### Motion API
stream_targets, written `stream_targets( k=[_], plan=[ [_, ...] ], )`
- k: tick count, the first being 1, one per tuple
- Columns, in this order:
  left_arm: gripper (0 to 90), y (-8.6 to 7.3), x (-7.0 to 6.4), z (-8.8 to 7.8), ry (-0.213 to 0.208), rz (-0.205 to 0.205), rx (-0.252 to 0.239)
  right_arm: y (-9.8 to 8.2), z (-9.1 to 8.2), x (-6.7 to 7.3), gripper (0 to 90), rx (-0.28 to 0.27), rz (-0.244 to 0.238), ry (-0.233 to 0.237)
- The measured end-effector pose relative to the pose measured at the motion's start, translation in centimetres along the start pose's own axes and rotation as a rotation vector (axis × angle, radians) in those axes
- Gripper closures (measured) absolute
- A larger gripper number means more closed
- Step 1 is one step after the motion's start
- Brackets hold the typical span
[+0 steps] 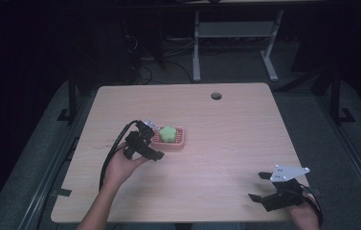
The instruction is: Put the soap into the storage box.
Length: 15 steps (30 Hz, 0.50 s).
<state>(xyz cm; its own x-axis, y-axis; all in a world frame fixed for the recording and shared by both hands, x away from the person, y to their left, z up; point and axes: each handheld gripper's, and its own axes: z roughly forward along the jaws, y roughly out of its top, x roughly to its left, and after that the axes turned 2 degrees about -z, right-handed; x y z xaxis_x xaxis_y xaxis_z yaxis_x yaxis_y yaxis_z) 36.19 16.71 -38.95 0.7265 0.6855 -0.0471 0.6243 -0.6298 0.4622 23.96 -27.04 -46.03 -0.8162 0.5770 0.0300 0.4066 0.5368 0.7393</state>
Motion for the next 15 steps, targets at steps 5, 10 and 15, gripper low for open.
stream_targets(
  k=[5, 10, 15],
  plan=[
    [26.0, -1.1, 0.0, 0.0, 0.000, -0.012, -0.014, 0.0, 0.1, 0.0, 13.8, 0.007, 0.000, -0.001],
    [26.0, -1.9, 0.1, 0.0, 0.003, -0.013, -0.016, 0.0, 0.1, 0.0, 13.8, 0.007, 0.001, -0.002],
    [26.0, -2.9, 0.0, -0.1, -0.004, -0.030, -0.031, -0.1, 0.1, 0.0, 13.8, 0.009, 0.003, -0.001]
  ],
)
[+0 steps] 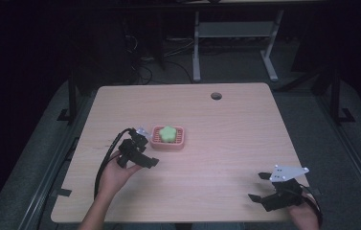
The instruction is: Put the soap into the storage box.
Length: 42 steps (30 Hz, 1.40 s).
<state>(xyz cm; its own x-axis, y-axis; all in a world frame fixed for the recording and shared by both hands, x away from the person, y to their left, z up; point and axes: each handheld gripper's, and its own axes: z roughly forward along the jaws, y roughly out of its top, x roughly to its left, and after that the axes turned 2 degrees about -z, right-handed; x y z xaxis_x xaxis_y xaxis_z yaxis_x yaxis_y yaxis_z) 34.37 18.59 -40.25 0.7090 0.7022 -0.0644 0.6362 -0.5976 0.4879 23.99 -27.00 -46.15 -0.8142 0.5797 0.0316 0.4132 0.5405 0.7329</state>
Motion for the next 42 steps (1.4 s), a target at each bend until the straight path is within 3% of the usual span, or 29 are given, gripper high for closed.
stream_targets(
  k=[29, 35, 37, 42],
  plan=[
    [26.0, -5.0, -1.5, -1.0, -0.006, -0.013, -0.067, 0.0, 0.1, 0.0, 13.8, 0.005, 0.000, -0.005],
    [26.0, -6.1, -1.2, -0.8, -0.011, -0.039, -0.105, 0.0, 0.2, 0.1, 13.8, 0.010, 0.001, -0.005],
    [25.4, -6.5, -0.9, -0.6, -0.031, -0.068, -0.130, 0.0, 0.2, 0.1, 13.8, 0.011, 0.001, -0.004],
    [23.7, -7.0, -0.1, 0.0, -0.030, -0.103, -0.169, 0.0, 0.2, 0.1, 13.8, 0.009, 0.002, -0.002]
  ],
)
